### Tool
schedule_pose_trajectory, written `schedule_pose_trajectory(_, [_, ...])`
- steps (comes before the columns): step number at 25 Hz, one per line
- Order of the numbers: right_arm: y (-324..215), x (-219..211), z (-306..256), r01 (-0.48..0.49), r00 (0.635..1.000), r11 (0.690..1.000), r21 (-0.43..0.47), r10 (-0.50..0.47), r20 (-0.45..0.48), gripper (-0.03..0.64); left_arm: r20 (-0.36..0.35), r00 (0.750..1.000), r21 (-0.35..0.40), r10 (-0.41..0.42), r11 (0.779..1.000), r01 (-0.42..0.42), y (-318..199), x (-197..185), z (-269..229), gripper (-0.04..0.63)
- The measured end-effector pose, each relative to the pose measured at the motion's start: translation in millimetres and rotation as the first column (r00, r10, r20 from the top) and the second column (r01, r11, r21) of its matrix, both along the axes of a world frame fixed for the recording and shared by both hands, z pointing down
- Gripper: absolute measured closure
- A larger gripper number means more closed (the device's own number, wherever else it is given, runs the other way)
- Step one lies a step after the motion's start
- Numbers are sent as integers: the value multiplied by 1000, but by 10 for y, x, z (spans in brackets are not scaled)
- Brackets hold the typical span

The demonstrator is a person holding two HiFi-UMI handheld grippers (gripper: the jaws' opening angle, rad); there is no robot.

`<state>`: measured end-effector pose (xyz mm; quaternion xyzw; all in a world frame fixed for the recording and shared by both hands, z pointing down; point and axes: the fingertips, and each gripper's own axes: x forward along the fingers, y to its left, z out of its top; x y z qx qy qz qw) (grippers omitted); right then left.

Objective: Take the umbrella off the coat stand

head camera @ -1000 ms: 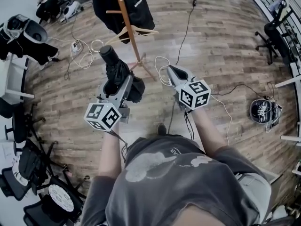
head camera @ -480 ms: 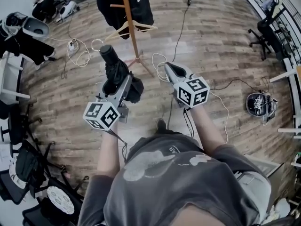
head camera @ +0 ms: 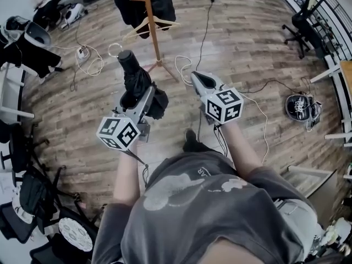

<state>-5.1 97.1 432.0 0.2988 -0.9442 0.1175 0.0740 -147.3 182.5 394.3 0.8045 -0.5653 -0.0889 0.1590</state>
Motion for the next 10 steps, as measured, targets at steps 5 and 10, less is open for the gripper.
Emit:
schedule_pose_trajectory(5, [391, 50, 0, -23, 1000, 1000, 2, 23, 0, 618, 2, 1000, 0, 21, 1000, -21, 386, 32, 22, 334])
schedule_pose_trajectory(10, [756, 66, 7, -37, 999, 999, 14, 38, -10, 618, -5, 999, 3, 42, 999, -42, 744, 53, 46, 334])
